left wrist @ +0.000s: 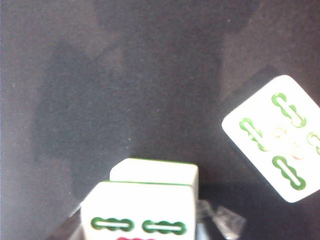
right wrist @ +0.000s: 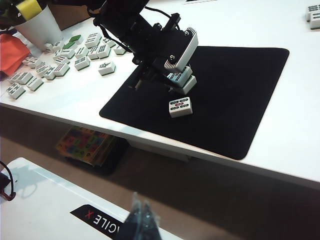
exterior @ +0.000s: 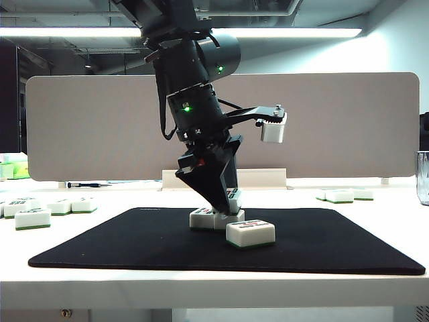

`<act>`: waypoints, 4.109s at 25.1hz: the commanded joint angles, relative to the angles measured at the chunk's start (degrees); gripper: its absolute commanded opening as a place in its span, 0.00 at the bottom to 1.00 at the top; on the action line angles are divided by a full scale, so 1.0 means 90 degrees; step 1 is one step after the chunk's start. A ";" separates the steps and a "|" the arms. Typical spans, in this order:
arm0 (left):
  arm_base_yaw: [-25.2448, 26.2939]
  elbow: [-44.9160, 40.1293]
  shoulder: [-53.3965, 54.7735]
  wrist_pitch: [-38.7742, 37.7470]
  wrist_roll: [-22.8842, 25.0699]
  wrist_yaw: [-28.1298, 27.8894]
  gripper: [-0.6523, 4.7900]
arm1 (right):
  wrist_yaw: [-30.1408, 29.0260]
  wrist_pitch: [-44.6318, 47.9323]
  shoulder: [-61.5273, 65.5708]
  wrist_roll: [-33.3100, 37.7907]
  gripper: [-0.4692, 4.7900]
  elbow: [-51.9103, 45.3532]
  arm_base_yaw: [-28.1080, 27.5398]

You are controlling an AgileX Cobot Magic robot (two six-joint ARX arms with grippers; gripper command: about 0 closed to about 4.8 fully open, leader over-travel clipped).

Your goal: Arrange four mahjong tiles into a neat stack, creating two layers of paired tiles.

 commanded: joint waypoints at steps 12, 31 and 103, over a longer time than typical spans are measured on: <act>-0.0002 0.0015 0.0044 0.0143 -0.0554 0.0005 0.77 | -0.0017 -0.0024 -0.0075 -0.0019 0.09 0.0019 0.0007; -0.0015 0.0041 -0.0158 0.0092 -0.0741 -0.0168 0.77 | -0.0015 -0.0024 -0.0075 -0.0019 0.09 0.0019 0.0007; -0.1122 0.0583 0.0211 -0.1297 -1.2650 -0.1146 0.44 | 0.0202 -0.0022 -0.0075 -0.0017 0.09 0.0017 0.0044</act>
